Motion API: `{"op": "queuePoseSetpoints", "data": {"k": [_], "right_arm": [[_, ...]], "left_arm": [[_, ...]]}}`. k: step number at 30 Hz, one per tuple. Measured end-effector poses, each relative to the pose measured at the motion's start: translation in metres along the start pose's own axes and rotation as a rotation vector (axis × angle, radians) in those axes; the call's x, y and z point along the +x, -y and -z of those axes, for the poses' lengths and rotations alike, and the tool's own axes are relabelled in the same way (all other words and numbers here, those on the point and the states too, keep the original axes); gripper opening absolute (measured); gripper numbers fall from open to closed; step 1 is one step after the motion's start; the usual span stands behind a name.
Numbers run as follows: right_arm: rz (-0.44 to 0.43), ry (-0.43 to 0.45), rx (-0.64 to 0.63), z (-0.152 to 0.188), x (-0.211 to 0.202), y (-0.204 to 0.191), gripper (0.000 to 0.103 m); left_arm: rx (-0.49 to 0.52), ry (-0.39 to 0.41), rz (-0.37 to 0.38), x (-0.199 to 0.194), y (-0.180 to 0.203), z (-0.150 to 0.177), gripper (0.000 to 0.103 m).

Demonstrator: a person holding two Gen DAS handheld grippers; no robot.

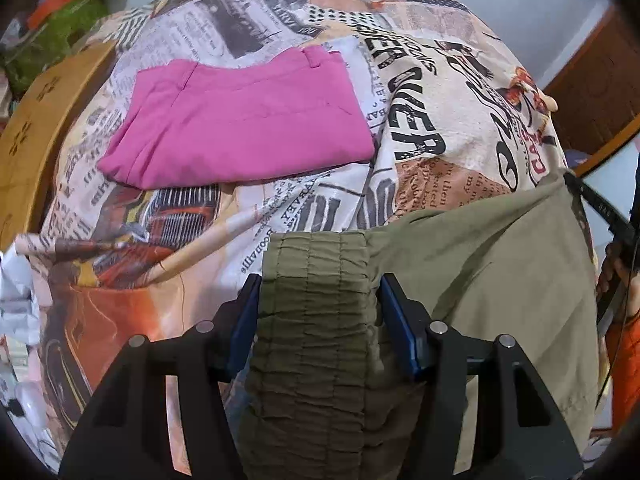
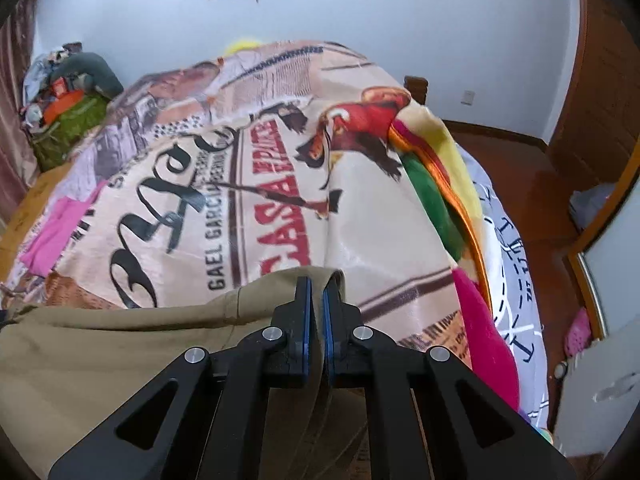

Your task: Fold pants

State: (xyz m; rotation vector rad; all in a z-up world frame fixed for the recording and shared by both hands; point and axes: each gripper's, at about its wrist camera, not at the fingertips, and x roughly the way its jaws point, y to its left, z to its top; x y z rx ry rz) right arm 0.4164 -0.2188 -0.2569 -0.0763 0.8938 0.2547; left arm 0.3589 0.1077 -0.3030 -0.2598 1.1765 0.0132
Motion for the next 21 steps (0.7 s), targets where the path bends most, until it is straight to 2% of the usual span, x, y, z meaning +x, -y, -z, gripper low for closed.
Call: {"op": "queuePoseSetpoints", "data": {"k": [4, 7, 9, 10, 11, 16, 19, 21], "right_arm": [[-0.020, -0.034, 0.059, -0.007, -0.005, 0.004, 0.006], [-0.054, -0.018, 0.107, -0.010, -0.026, 0.010, 0.014], [-0.107, -0.003, 0.109, -0.008, -0.051, 0.012, 0.026], [-0.117, 0.011, 0.102, -0.007, -0.064, 0.011, 0.036], [-0.120, 0.029, 0.085, -0.003, -0.077, 0.009, 0.040], [-0.128, 0.051, -0.024, 0.017, -0.132, -0.015, 0.043], [-0.142, 0.055, -0.037, 0.032, -0.153, -0.020, 0.052], [-0.151, 0.052, -0.029, 0.047, -0.165, -0.024, 0.054]], "left_arm": [[0.004, 0.004, -0.021, -0.011, 0.001, 0.000, 0.061], [0.019, 0.034, -0.047, -0.029, 0.001, 0.003, 0.067], [0.026, 0.063, -0.073, -0.042, -0.001, 0.006, 0.070], [0.030, 0.073, -0.084, -0.048, -0.002, 0.007, 0.070], [0.032, 0.085, -0.096, -0.055, -0.004, 0.009, 0.071], [0.013, 0.118, -0.095, -0.084, -0.012, 0.018, 0.075], [0.006, 0.129, -0.090, -0.096, -0.013, 0.026, 0.077], [0.007, 0.138, -0.093, -0.104, -0.015, 0.034, 0.080]]}}
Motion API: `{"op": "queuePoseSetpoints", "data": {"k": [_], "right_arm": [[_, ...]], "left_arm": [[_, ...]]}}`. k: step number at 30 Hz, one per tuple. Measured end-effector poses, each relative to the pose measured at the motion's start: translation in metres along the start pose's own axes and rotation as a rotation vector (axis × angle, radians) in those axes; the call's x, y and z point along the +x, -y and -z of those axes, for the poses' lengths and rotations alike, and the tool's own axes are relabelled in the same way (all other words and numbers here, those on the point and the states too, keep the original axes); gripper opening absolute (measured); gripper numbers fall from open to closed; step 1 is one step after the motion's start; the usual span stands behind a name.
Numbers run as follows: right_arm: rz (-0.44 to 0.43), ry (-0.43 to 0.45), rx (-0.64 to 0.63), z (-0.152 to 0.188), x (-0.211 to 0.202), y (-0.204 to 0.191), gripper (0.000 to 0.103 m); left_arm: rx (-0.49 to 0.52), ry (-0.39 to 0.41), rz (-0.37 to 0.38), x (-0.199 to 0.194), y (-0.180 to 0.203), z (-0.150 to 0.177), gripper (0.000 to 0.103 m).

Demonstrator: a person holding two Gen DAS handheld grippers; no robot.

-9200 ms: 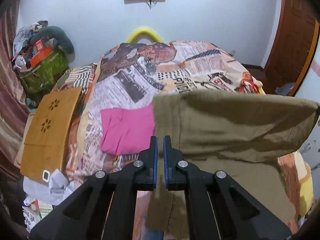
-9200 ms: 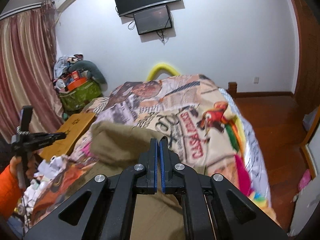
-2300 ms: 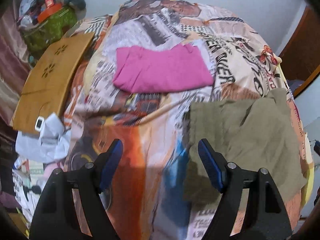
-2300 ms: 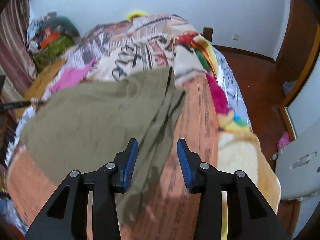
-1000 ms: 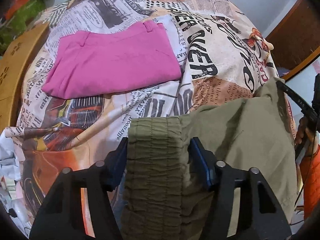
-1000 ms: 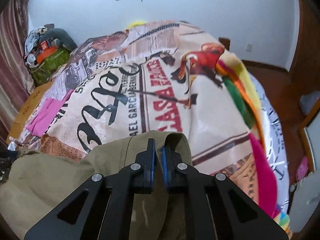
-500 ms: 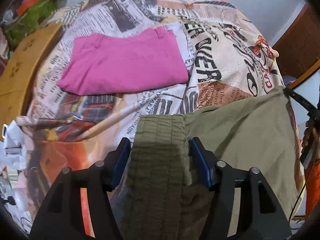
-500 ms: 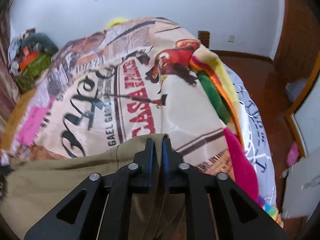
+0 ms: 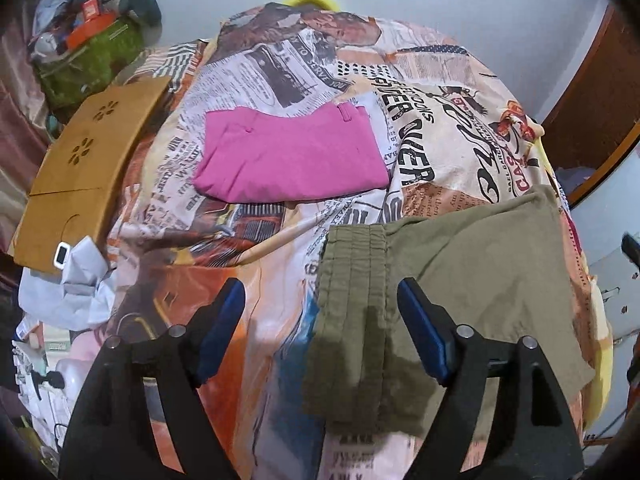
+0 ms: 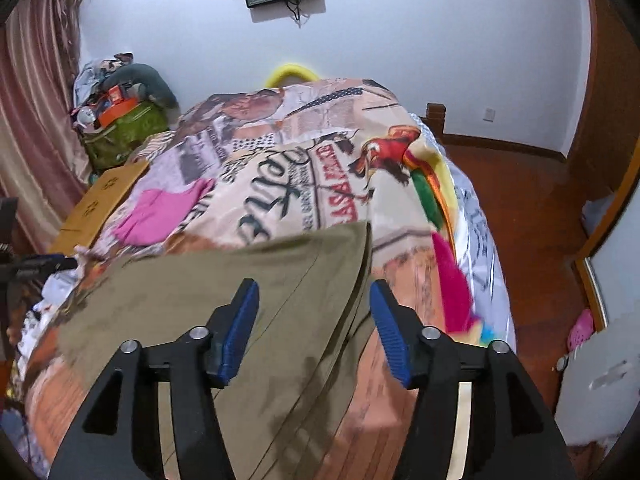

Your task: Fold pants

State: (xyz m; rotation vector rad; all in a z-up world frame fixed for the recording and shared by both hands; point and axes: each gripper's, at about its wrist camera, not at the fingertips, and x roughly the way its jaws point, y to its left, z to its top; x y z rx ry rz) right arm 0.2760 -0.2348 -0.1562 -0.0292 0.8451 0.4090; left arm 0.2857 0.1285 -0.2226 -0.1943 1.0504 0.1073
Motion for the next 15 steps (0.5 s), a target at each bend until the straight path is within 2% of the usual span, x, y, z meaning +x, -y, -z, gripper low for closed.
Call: {"op": "queuePoseSetpoints", "data": {"k": [7, 15], "right_arm": [[-0.023, -0.056, 0.077, 0.056, -0.016, -0.011, 0.054], [-0.084, -0.179, 0.205, 0.106, -0.001, -0.022, 0.054]], "left_arm": [[0.005, -0.037, -0.004, -0.002, -0.008, 0.030, 0.081], [-0.034, -0.108, 0.027, 0.019, -0.013, 0.053, 0.081]]}}
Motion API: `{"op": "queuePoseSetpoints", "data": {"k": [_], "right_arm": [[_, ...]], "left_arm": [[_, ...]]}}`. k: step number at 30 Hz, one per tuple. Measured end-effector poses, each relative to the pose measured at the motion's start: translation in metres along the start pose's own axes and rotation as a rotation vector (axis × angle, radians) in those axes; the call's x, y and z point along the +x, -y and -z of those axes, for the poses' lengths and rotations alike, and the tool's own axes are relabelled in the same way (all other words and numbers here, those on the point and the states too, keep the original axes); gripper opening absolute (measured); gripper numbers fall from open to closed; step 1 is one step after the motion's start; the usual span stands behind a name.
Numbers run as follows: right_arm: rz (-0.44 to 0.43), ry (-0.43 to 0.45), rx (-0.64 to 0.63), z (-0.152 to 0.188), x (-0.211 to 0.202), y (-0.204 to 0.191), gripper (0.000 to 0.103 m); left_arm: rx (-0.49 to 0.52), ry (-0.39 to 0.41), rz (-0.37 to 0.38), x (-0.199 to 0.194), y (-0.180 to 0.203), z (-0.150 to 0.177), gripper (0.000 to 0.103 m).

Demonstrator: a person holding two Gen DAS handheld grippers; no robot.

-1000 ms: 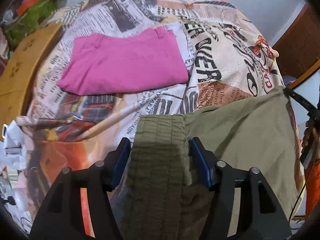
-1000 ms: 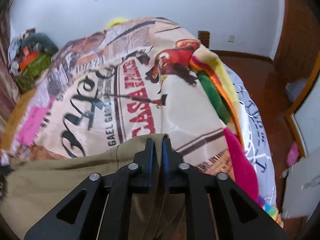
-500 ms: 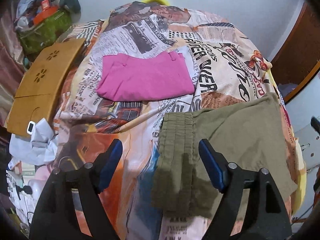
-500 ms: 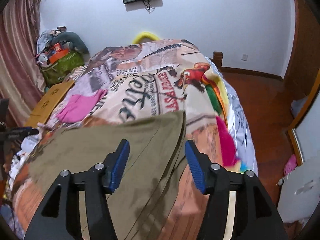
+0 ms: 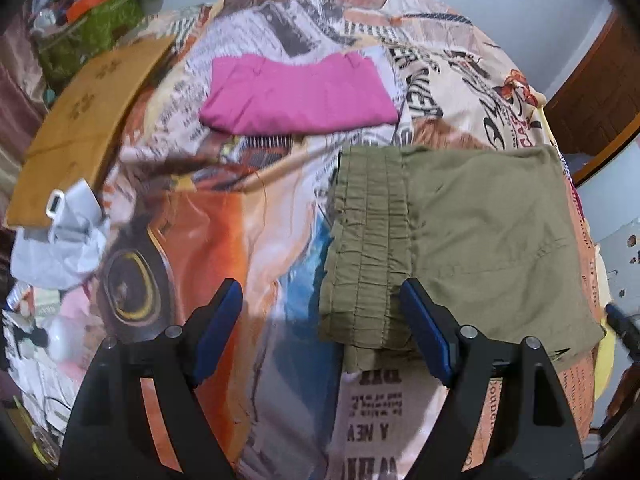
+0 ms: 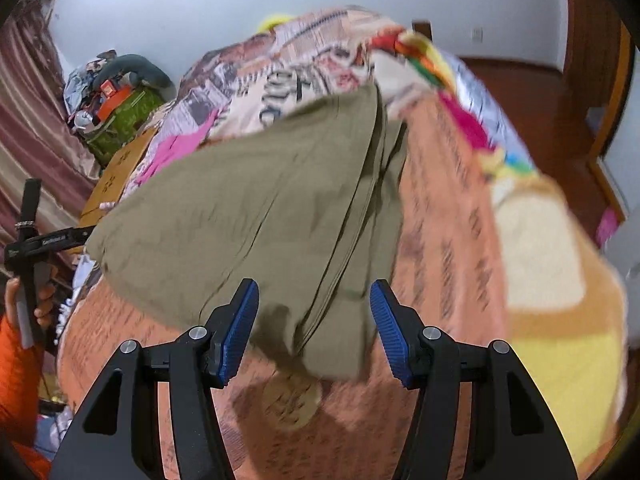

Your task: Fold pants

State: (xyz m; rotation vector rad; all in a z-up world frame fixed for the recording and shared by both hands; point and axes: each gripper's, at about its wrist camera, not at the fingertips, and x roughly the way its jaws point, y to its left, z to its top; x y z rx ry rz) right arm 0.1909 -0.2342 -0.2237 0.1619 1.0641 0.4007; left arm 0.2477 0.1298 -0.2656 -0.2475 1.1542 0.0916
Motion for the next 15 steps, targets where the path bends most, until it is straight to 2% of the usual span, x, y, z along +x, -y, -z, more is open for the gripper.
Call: {"op": "queuePoseSetpoints", "data": {"k": [3, 10, 12, 13, 15], "right_arm": [[-0.031, -0.012, 0.035, 0.008, 0.005, -0.003, 0.054], [-0.082, -0.045, 0.085, 0.020, 0.020, -0.005, 0.054], [-0.092, -0.037, 0.096, 0.021, 0.020, -0.004, 0.053], [-0.102, -0.031, 0.091, 0.023, 0.019, -0.006, 0.046], [-0.106, -0.011, 0.077, 0.023, 0.017, -0.009, 0.037]], "left_arm": [[-0.017, 0.000, 0.005, 0.005, -0.001, 0.002, 0.085], [-0.042, 0.019, 0.032, 0.005, -0.006, 0.006, 0.085], [-0.046, 0.026, 0.050, 0.004, -0.007, 0.007, 0.077], [-0.048, 0.026, 0.069, 0.004, -0.006, 0.007, 0.073], [-0.051, 0.017, 0.102, 0.003, -0.005, 0.007, 0.059]]}}
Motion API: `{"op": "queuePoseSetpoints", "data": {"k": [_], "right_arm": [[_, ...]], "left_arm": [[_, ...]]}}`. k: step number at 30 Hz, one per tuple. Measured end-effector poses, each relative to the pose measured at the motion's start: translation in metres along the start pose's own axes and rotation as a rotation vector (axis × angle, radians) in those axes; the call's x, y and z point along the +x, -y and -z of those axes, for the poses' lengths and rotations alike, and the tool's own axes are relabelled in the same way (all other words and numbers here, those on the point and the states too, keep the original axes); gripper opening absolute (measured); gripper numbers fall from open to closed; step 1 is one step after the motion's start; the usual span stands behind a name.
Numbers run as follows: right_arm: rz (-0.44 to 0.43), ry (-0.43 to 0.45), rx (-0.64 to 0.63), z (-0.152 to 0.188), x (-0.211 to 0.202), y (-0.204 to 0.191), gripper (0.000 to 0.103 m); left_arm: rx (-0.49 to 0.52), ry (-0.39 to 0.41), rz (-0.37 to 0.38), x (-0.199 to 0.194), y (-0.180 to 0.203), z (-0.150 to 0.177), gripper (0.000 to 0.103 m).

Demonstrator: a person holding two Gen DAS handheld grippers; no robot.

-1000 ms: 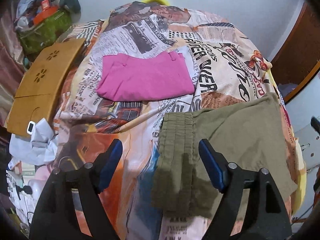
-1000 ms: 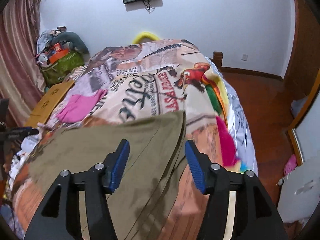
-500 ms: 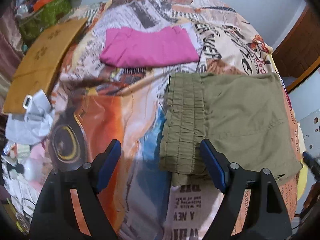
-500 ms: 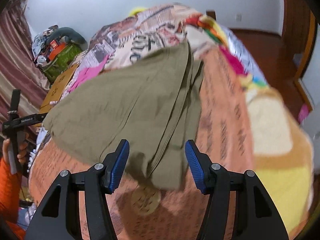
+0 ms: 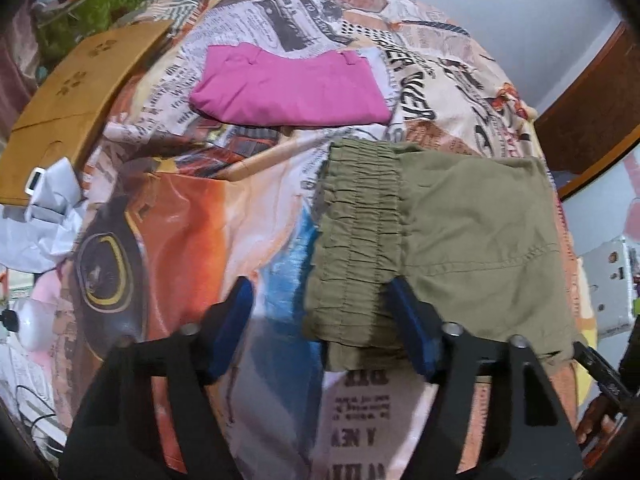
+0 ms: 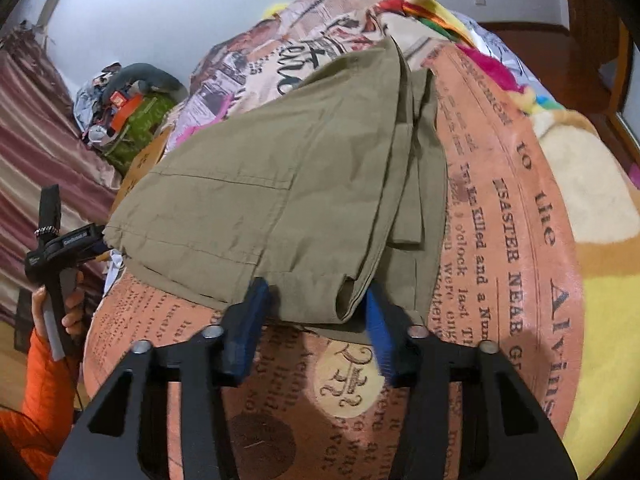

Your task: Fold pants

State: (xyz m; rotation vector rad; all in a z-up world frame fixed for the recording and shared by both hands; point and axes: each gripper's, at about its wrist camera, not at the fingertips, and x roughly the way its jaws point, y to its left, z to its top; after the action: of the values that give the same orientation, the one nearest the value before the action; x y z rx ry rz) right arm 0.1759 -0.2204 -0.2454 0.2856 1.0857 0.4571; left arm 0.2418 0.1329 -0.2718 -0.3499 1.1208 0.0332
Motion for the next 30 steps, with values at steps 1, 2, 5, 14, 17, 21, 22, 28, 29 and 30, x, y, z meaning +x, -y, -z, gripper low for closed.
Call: {"op": "queuePoseSetpoints", "data": {"k": [1, 2, 5, 14, 17, 21, 22, 28, 29, 30], "right_arm": [[-0.003, 0.007, -0.004, 0.000, -0.001, -0.002, 0.028], [-0.008, 0.017, -0.006, -0.001, -0.001, -0.003, 0.021], [0.005, 0.048, -0.028, -0.002, -0.003, -0.009, 0.013], [0.000, 0.104, -0.047, -0.009, -0.014, -0.010, 0.006], [0.001, 0.108, -0.043, -0.010, -0.015, -0.008, 0.006], [-0.001, 0.098, -0.020, -0.009, -0.011, -0.001, 0.006], [-0.003, 0.096, -0.013, -0.008, -0.010, 0.000, 0.006], [-0.009, 0.097, 0.004, -0.008, -0.009, 0.004, 0.006], [-0.009, 0.100, 0.003, -0.009, -0.010, 0.004, 0.006], [-0.009, 0.105, 0.001, -0.010, -0.011, 0.003, 0.006]], "left_arm": [[0.001, -0.005, 0.014, 0.000, 0.001, 0.000, 0.055], [0.001, -0.013, 0.038, 0.000, 0.002, -0.001, 0.044], [-0.032, -0.045, 0.108, 0.001, 0.000, -0.004, 0.029], [-0.012, -0.023, -0.011, -0.009, 0.001, -0.007, 0.025], [-0.031, -0.034, 0.012, -0.008, -0.008, -0.008, 0.057], [-0.068, -0.090, 0.091, 0.002, -0.011, -0.007, 0.066], [-0.067, -0.101, 0.101, 0.005, -0.009, -0.007, 0.067], [-0.061, -0.120, 0.139, 0.015, 0.003, -0.011, 0.067], [-0.044, -0.105, 0.128, 0.013, 0.007, -0.011, 0.060], [-0.027, -0.095, 0.112, 0.011, 0.010, -0.011, 0.056]]}}
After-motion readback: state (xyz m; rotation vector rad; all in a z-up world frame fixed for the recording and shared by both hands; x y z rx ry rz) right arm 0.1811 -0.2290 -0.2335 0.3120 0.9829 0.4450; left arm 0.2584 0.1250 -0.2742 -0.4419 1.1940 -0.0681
